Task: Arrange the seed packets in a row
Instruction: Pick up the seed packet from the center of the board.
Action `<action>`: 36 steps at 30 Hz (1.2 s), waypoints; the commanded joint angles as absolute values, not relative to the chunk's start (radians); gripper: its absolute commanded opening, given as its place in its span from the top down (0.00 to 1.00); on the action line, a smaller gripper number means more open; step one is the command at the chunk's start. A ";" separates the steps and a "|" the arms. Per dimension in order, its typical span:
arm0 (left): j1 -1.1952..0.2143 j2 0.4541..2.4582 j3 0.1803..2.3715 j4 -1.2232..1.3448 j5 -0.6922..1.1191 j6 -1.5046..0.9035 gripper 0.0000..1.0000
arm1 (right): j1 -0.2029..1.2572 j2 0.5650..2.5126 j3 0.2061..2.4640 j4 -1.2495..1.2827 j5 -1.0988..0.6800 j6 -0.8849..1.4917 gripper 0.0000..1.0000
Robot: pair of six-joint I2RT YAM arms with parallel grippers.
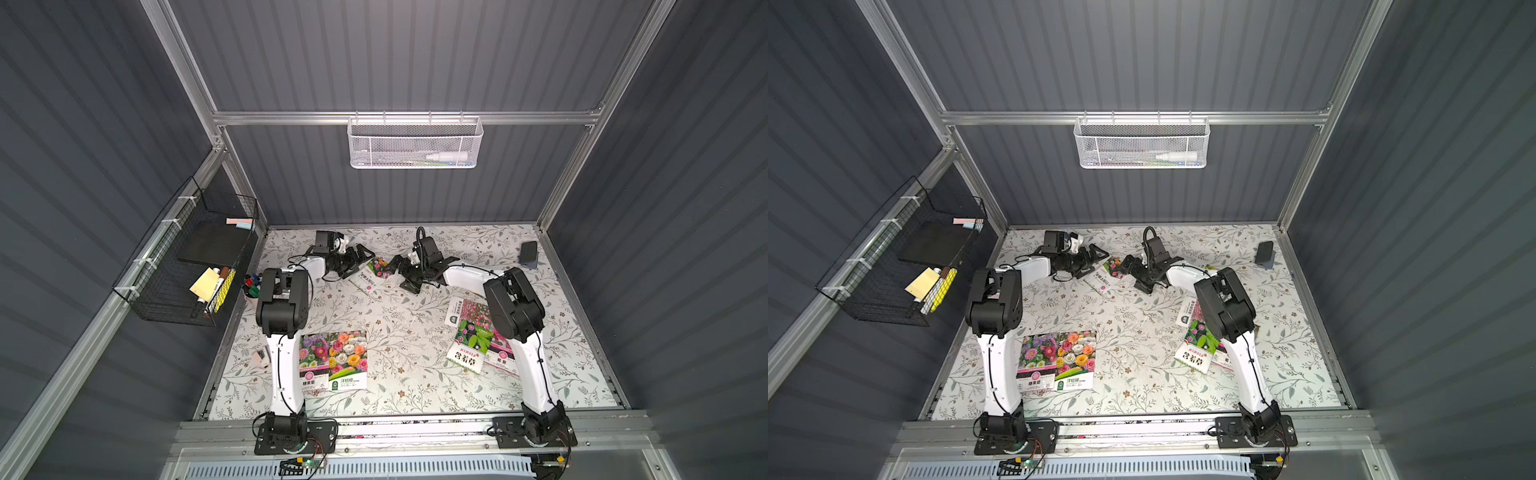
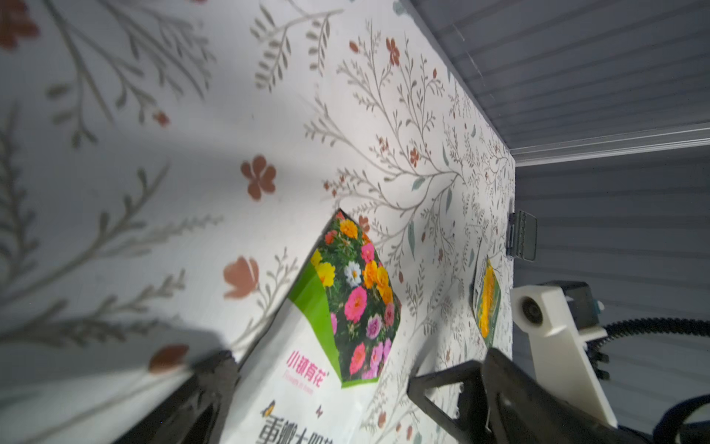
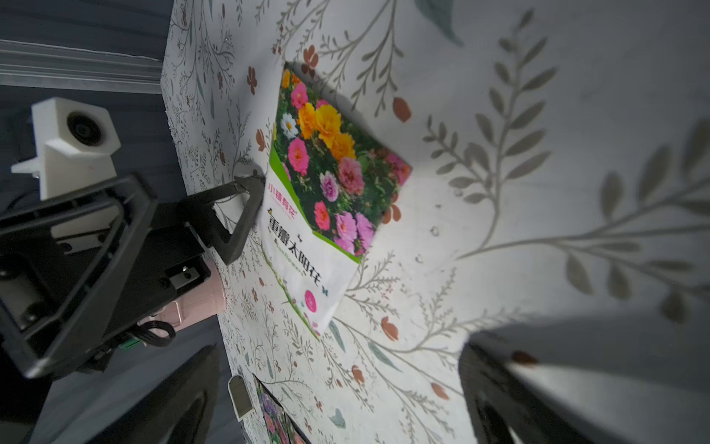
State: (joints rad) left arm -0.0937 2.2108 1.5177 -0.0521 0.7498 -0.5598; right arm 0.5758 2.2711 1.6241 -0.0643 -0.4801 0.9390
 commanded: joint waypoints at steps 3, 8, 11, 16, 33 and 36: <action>-0.144 2.143 1.426 -0.135 0.796 -0.616 0.01 | 0.586 2.292 1.579 -0.068 -0.464 1.006 0.01; -0.194 2.109 1.372 -0.131 0.799 -0.642 0.03 | 0.587 2.296 1.535 -0.017 -0.481 1.048 0.05; -0.215 2.110 1.371 -0.118 0.795 -0.676 0.05 | 0.587 2.298 1.518 0.008 -0.485 1.059 0.13; -0.229 2.106 1.370 -0.087 0.802 -0.717 0.14 | 0.584 2.273 1.454 0.090 -0.481 1.083 0.35; -0.234 2.074 1.392 -0.070 0.794 -0.771 0.62 | 0.556 2.228 1.379 0.152 -0.494 1.100 0.41; -0.235 2.075 1.411 -0.089 0.789 -0.771 0.75 | 0.550 2.213 1.363 0.156 -0.494 1.095 0.41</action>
State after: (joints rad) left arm -0.2287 2.1262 1.3838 -0.0639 0.7856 -0.7738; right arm 0.5602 2.2230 1.3972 0.2050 -0.5125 1.0775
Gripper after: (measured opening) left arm 0.271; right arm 0.586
